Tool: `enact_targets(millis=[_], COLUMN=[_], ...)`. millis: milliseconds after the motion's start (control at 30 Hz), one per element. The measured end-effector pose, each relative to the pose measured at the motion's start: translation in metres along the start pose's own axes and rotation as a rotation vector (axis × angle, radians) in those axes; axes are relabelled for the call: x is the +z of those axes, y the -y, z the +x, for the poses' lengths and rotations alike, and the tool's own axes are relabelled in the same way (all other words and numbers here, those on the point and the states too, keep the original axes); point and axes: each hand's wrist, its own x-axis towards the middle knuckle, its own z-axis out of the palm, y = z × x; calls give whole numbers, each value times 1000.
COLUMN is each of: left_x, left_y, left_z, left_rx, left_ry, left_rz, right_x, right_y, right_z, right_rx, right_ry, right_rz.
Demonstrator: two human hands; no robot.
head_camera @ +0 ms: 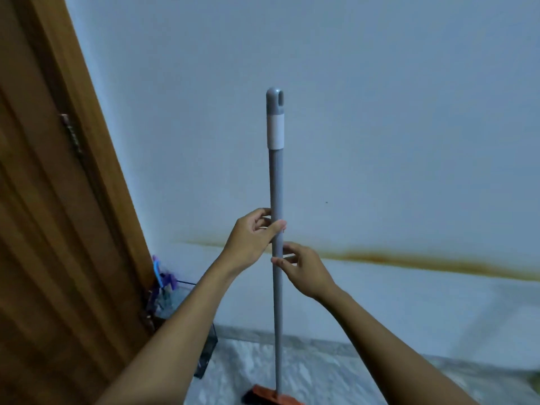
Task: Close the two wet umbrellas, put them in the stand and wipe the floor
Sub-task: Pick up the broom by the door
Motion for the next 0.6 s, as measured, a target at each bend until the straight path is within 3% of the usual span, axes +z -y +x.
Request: enact_targets(millis=[300, 600], left_x=[38, 83], left_y=[76, 166], left_z=[119, 217], left_rx=[-19, -175], left_ry=[48, 55], left_rz=[111, 138], right_x=[-12, -19], right_y=[-97, -212], right_z=[89, 160], right_rx=[81, 199], right_ry=[-34, 1], right_rz=[-39, 39])
